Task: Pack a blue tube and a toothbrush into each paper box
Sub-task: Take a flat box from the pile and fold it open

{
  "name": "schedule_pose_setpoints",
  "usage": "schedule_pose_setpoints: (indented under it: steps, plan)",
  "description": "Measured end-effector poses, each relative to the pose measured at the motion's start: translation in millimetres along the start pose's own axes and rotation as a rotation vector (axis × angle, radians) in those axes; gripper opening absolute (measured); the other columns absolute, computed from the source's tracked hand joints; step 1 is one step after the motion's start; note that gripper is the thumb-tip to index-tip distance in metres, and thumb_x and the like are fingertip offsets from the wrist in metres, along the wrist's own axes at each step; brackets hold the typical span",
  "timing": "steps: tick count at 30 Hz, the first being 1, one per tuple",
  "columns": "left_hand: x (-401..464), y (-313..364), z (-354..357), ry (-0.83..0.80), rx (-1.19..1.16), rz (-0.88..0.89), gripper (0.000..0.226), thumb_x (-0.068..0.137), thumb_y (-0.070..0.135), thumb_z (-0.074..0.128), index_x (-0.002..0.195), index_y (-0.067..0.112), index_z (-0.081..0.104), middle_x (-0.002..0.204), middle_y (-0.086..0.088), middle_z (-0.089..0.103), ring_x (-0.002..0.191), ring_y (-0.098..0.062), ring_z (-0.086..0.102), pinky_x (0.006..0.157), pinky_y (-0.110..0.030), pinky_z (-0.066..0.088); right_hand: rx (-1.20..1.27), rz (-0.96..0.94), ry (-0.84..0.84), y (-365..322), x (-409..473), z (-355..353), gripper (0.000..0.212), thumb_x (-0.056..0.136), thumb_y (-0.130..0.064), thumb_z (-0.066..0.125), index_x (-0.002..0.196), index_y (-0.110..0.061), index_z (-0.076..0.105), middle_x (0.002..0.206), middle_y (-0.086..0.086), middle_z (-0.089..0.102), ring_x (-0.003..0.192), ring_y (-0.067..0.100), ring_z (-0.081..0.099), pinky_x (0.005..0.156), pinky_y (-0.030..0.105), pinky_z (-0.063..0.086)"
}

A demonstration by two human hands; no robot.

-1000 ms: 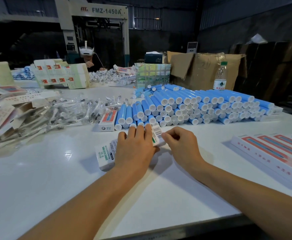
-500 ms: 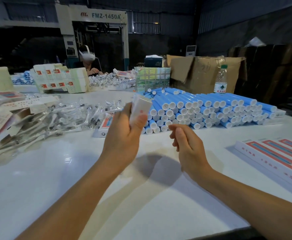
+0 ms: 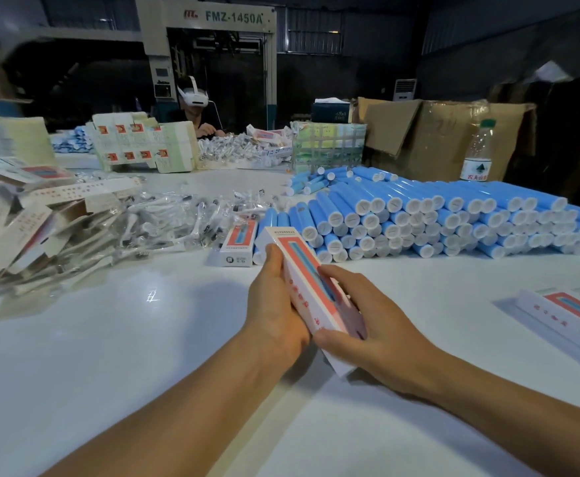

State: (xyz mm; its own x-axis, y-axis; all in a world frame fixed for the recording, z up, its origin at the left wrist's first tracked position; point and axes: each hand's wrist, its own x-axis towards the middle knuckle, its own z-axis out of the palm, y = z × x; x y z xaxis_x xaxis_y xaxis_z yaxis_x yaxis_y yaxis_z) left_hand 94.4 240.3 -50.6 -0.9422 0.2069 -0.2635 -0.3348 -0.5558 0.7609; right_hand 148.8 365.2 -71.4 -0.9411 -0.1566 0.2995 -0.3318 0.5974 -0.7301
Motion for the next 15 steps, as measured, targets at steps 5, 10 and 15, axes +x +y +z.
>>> schedule_pose_setpoints:
  steps: [5,10,15]
  plan:
    - [-0.1,0.5,2.5,-0.068,0.007,0.064,0.039,0.093,0.054,0.044,0.107,0.024,0.063,0.082,-0.008,0.074,0.071,-0.022,0.072,0.061,-0.037,0.056,0.128,0.039,0.008,-2.6,-0.6,-1.6,0.071,0.063,-0.059,0.064,0.121,-0.073,0.025,0.121,-0.038,0.037,0.109,-0.002,0.046,0.054,0.021,0.056]
    - [9.2,-5.1,-3.1,-0.126,0.219,0.298,0.032,0.098,0.044,0.040,0.090,0.025,0.064,0.074,0.003,0.073,0.072,-0.011,0.071,0.069,-0.032,0.049,-0.129,0.012,0.117,-5.0,-0.4,-16.9,0.075,0.074,-0.045,0.050,0.145,-0.042,0.026,0.131,-0.010,0.043,0.116,0.006,0.045,0.083,0.017,0.048]
    - [19.5,-9.9,-12.3,-0.120,0.345,0.353,0.048,0.095,0.055,0.038,0.095,0.018,0.068,0.088,-0.003,0.070,0.085,-0.020,0.063,0.071,-0.035,0.047,-0.405,0.008,0.180,-6.9,-4.2,-55.0,0.061,0.093,-0.035,0.050,0.149,-0.030,0.025,0.129,0.006,0.045,0.110,0.016,0.041,0.089,0.027,0.036]
